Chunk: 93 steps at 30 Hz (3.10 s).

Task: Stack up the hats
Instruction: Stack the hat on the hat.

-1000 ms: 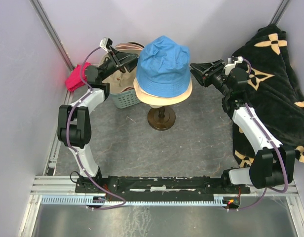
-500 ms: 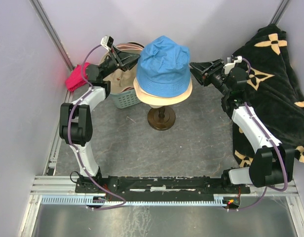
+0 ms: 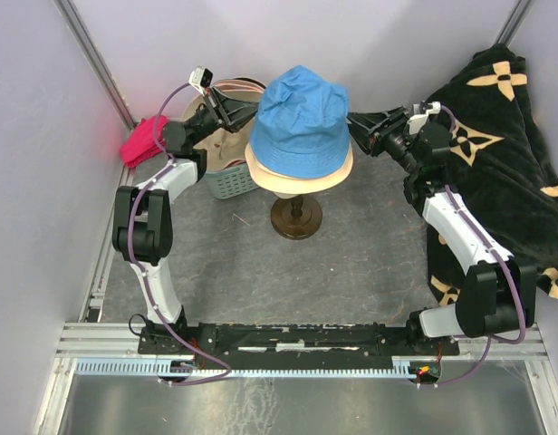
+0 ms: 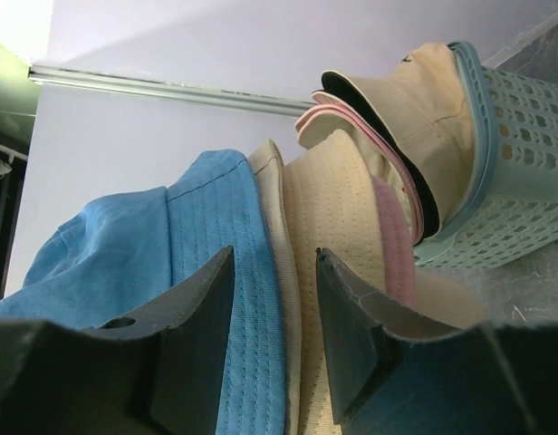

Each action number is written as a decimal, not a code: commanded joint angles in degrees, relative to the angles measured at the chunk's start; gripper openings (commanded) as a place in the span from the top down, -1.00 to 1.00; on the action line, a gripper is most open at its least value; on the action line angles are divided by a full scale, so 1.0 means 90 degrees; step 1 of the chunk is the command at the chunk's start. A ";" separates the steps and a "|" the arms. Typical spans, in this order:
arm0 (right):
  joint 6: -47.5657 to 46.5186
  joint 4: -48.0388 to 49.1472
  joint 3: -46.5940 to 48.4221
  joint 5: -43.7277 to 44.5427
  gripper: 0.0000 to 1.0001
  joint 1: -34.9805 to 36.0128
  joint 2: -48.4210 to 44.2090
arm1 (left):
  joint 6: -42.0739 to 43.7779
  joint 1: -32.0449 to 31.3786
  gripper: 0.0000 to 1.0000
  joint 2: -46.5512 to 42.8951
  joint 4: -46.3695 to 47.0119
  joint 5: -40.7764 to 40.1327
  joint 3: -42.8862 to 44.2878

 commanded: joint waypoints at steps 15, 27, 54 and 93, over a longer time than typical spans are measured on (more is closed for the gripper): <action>0.0899 0.1549 -0.0411 -0.0393 0.03 0.0019 -0.0099 | 0.0227 -0.0019 0.94 -0.0145 -0.0063 0.0050 -0.0355; 0.1215 0.1924 -0.0975 -0.0381 0.03 -0.0001 -0.0615 | 0.0354 -0.0021 0.94 -0.0269 -0.0216 0.0154 -0.0485; 0.1290 0.1880 -0.1650 -0.0547 0.03 0.0026 -0.1445 | 0.0637 -0.0034 0.94 -0.0468 -0.0558 0.0229 -0.0544; 0.0695 0.1253 -0.2186 -0.0311 0.97 0.0444 -0.1001 | 0.1632 -0.0140 0.95 -0.0927 -0.0855 -0.0126 -0.2324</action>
